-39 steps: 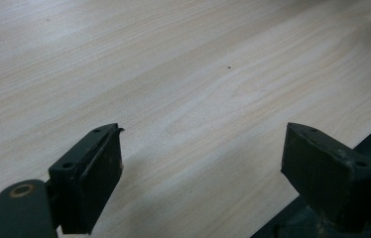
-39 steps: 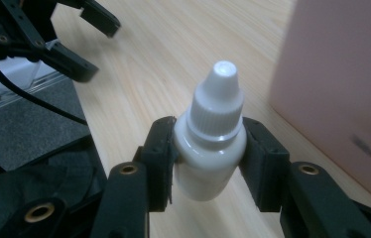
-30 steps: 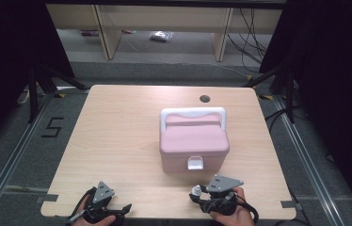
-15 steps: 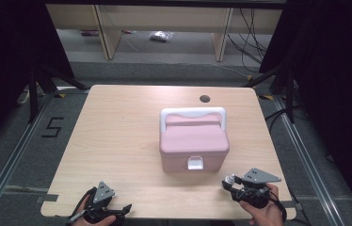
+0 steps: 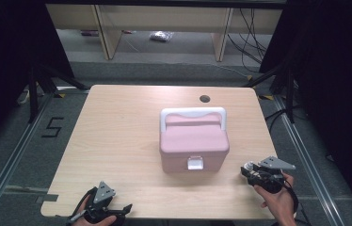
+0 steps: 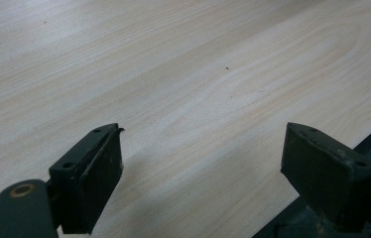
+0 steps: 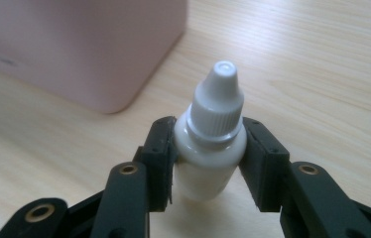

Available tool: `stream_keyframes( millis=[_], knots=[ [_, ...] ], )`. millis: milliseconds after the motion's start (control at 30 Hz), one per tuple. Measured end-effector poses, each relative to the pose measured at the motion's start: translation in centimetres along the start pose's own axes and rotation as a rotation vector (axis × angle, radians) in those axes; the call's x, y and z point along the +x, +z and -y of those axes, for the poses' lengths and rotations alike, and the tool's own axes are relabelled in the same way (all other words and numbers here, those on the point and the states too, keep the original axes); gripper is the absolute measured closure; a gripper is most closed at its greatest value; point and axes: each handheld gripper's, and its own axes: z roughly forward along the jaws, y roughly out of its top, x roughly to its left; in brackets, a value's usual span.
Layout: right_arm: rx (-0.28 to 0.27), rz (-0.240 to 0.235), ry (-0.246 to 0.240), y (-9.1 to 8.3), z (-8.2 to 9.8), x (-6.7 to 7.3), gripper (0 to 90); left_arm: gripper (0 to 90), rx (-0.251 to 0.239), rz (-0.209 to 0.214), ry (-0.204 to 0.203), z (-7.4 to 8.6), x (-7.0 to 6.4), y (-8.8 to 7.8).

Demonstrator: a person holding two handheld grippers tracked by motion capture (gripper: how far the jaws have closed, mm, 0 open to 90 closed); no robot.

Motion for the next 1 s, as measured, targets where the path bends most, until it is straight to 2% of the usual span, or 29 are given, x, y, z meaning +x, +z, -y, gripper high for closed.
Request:
stream_keyframes(
  millis=[33, 67, 100, 133, 200, 233, 267, 333, 367, 400, 433, 467, 500, 567, 600, 633, 667, 733, 767, 800, 833, 867, 900, 933, 967, 1000],
  knots=[
    [0.001, 0.020, 0.030, 0.0, 0.0, -0.1, 60.4, 15.7, -0.020, -0.001, -0.023, 0.0, -0.1, 0.2],
    [0.002, 0.022, 0.028, 0.2, -0.1, -0.4, 60.4, 15.7, -0.018, -0.002, -0.023, 0.0, -0.1, 0.2],
    [0.005, 0.043, -0.008, 0.3, -0.2, -0.9, 60.4, 15.7, -0.003, 0.005, -0.005, 0.0, 0.0, 0.1],
    [0.020, 0.023, 0.023, 0.7, -0.3, -1.2, 60.4, 15.7, -0.006, -0.004, -0.012, 0.0, -0.1, 0.2],
    [0.009, 0.040, 0.026, 0.8, -0.3, -1.2, 60.4, 15.7, 0.010, 0.001, 0.007, 0.0, 0.0, 0.1],
    [0.014, 0.043, 0.009, 0.9, -0.3, -1.5, 60.4, 15.7, -0.011, -0.023, -0.016, 0.0, -0.1, 0.3],
    [0.028, 0.034, 0.027, 1.1, -0.4, -1.6, 60.4, 15.7, 0.000, -0.014, -0.011, 0.0, 0.0, 0.2],
    [0.009, 0.054, 0.010, 1.4, -0.4, -1.8, 60.4, 15.7, -0.010, -0.022, -0.019, 0.0, -0.1, 0.3],
    [0.024, 0.055, 0.008, 1.4, -0.5, -2.0, 60.4, 15.7, -0.004, -0.011, -0.014, 0.0, 0.0, 0.3],
    [0.022, 0.038, 0.031, 1.6, -0.5, -2.1, 60.4, 15.7, -0.006, -0.011, -0.017, 0.0, -0.1, 0.3],
    [0.024, 0.052, 0.026, 1.5, -0.6, -2.2, 60.4, 15.7, -0.003, -0.008, -0.015, 0.0, 0.0, 0.3],
    [0.021, 0.046, 0.029, 1.7, -0.6, -2.3, 60.4, 15.7, 0.006, -0.007, -0.012, 0.0, 0.0, 0.2],
    [0.021, 0.051, 0.029, 1.7, -0.6, -2.5, 60.4, 15.7, -0.003, -0.016, -0.009, 0.0, -0.1, 0.3],
    [0.035, 0.059, 0.065, 1.6, -0.6, -2.5, 60.4, 15.7, 0.018, 0.005, 0.003, 0.0, 0.0, 0.1],
    [0.022, 0.058, 0.054, 1.8, -0.6, -2.7, 60.4, 15.7, -0.016, -0.002, -0.023, 0.0, -0.2, 0.3],
    [0.040, 0.076, 0.074, 1.6, -0.6, -2.8, 60.4, 15.7, -0.006, -0.008, -0.016, 0.0, -0.1, 0.3],
    [0.040, 0.076, 0.074, 1.6, -0.6, -2.8, 60.4, 15.7, -0.002, -0.012, -0.013, 0.0, -0.1, 0.3],
    [0.023, 0.084, 0.044, 1.8, -0.6, -3.2, 60.4, 15.7, 0.015, 0.002, 0.006, 0.0, 0.0, 0.2],
    [0.035, 0.075, 0.086, 1.9, -0.6, -2.9, 60.4, 15.7, 0.018, 0.001, 0.006, 0.0, 0.0, 0.2],
    [0.039, 0.090, 0.045, 1.8, -0.6, -3.2, 60.4, 15.7, 0.007, 0.001, -0.004, 0.0, -0.1, 0.3],
    [0.042, 0.091, 0.043, 1.9, -0.6, -3.2, 60.4, 15.7, 0.013, 0.004, -0.006, 0.0, -0.1, 0.2],
    [0.049, 0.090, 0.070, 2.1, -0.5, -3.1, 60.4, 15.7, 0.016, 0.001, 0.005, 0.0, 0.0, 0.2],
    [0.043, 0.075, 0.035, 2.2, -0.5, -3.4, 60.4, 15.7, 0.022, 0.001, 0.012, 0.0, 0.0, 0.2],
    [0.056, 0.086, 0.077, 2.2, -0.6, -3.1, 60.4, 15.7, 0.024, 0.001, 0.013, 0.0, 0.0, 0.2],
    [0.041, 0.091, 0.073, 2.3, -0.6, -3.1, 60.4, 15.7, 0.020, 0.001, 0.008, 0.0, 0.1, 0.2],
    [0.038, 0.088, 0.045, 2.3, -0.6, -3.4, 60.4, 15.7, 0.007, -0.006, -0.008, 0.0, 0.0, 0.3]
  ],
)
